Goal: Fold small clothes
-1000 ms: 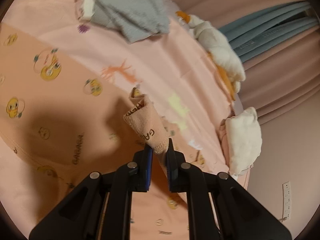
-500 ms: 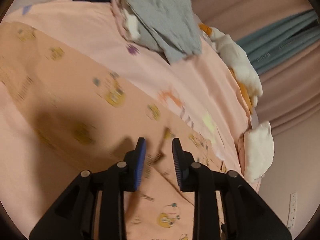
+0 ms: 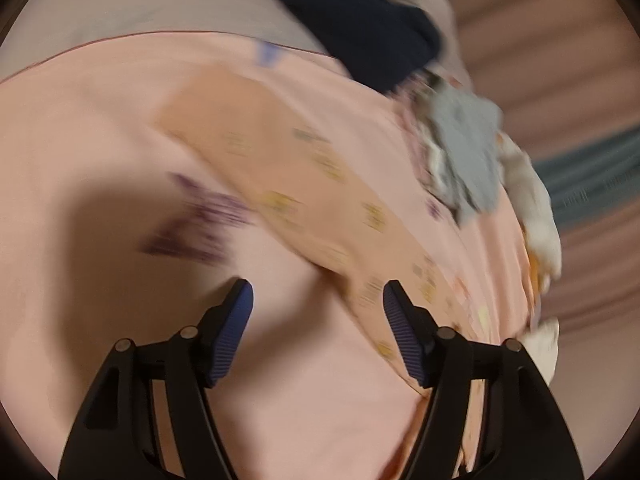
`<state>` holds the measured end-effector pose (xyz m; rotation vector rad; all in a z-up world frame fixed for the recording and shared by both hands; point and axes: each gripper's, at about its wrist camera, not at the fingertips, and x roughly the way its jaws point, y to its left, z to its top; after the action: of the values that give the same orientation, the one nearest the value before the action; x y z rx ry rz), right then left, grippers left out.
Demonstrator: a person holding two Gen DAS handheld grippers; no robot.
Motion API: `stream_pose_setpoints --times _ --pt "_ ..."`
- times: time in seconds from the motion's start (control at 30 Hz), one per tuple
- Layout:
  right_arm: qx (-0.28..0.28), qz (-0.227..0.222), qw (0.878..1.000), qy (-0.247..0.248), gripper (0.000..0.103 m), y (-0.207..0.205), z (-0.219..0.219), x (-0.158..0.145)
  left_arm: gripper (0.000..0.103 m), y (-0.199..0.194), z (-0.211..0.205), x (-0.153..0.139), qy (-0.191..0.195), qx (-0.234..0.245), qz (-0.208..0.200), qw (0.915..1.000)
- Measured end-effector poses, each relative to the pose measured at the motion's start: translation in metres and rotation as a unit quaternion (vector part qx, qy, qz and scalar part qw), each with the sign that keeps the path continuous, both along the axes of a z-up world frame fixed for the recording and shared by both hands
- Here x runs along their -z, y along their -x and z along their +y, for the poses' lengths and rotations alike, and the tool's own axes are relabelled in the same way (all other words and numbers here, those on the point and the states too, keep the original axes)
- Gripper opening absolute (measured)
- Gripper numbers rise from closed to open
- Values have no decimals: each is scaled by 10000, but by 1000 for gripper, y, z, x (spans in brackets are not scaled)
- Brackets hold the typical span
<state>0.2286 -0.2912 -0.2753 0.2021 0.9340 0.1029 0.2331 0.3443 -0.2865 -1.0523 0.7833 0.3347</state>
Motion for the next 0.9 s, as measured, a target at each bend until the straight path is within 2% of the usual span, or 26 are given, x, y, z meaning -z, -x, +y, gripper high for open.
stream_pose_setpoints --times 0.1,0.33,0.4,0.43,0.47,0.5,0.53,0.57,0.63,0.77,0.83,0.9 --pt "-3 -19 10000 -4 32 1 0 1 67 7 17 7 416 -161 -373 9983" --pt "-18 -107 9998 -151 32 4 -4 3 65 -11 36 8 228 -604 -605 9961" --pt "-28 -111 9998 -178 32 4 -4 3 58 -16 41 9 136 -723 -603 9955" --pt "-53 -105 9998 -172 32 4 -4 3 45 -17 44 9 79 -754 -536 9957" --pt "-72 -100 9998 -161 32 3 -4 2 28 -22 44 10 -35 -755 -401 9963" --pt "-92 -95 9998 -151 32 3 -4 2 21 -28 43 10 -201 -693 -248 9971" --pt "-105 -92 9998 -147 32 3 -4 2 10 -33 41 9 -362 -596 -119 9975" --pt "-112 -90 9998 -146 32 3 -4 2 4 -37 38 7 -530 -521 -12 9972" --pt "-131 -88 9998 -135 32 3 -4 2 3 -42 26 -3 -971 -363 74 9946" --pt "-170 -19 9998 -89 32 2 -3 0 3 -53 -2 -38 -1445 -36 -264 9891" --pt "-198 79 9997 -69 32 3 -3 -2 3 -67 -28 -67 -1715 357 -551 9830" --pt "-245 182 9995 -97 33 7 -4 -4 3 -81 -73 -96 -2069 1055 -814 9692"
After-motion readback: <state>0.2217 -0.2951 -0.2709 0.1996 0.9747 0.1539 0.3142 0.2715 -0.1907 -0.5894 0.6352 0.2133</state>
